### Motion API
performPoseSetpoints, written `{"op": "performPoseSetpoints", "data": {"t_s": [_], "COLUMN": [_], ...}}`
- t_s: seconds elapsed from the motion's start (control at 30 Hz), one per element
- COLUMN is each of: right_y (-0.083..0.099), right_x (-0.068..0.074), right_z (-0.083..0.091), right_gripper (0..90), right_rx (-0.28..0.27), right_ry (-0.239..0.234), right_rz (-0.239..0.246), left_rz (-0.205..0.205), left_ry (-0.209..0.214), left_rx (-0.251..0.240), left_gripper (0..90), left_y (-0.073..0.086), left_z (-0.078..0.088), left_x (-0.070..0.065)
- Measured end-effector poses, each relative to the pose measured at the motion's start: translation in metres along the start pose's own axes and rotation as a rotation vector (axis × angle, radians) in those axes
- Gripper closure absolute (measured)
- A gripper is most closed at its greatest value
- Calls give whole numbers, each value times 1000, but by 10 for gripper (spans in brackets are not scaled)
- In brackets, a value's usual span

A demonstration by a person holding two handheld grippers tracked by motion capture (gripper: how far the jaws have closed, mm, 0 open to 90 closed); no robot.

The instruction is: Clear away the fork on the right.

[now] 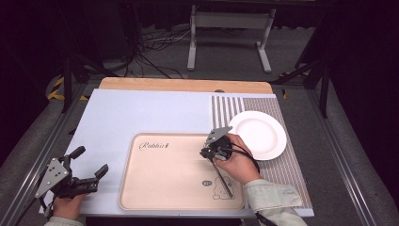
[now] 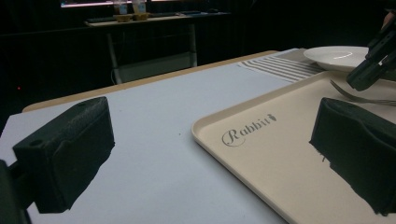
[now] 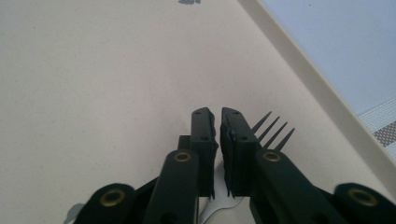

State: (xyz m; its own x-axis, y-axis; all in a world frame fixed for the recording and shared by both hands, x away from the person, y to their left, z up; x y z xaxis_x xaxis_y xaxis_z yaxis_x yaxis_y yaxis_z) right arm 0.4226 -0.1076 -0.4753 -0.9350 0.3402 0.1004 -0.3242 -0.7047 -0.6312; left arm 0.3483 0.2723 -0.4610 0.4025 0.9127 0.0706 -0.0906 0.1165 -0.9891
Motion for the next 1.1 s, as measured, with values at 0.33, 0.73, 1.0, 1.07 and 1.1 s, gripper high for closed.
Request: {"op": "performPoseSetpoints", "data": {"t_s": [0.33,0.73,1.0,1.07,1.1], "right_y": [9,11,14,14,15], "right_x": [-3,-5,-10,-11,-13], "right_z": [-12,-15,-12,-11,-10], "right_gripper": [900,900,900,900,900], "right_rx": [40,56,64,63,64], "right_ry": [-14,-11,10,14,17], "right_rz": [-17,-19,-23,-26,-31], "left_rz": [0,0,-1,-1,-1], "left_ry": [0,0,-1,-1,0], "left_rx": [0,0,0,0,0], "left_gripper": [3,3,3,3,3], "left_y": [0,0,0,0,0], "left_z": [0,0,0,0,0], "left_x": [0,0,0,0,0]}}
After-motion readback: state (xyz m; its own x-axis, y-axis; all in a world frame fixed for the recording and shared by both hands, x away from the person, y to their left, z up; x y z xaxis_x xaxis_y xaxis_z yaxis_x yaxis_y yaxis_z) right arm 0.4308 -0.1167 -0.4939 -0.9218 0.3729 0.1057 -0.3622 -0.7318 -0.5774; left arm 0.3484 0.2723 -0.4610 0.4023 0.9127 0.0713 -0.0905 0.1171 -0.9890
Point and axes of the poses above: each handheld gripper's, and its own axes: z roughly backward along the jaws, y roughly out of its underside, x roughly to its left, the point moved 7 cm from there along -z, roughly forward along the jaws, and after that the axes turned 12 degrees about -y, right-handed, at the moved point
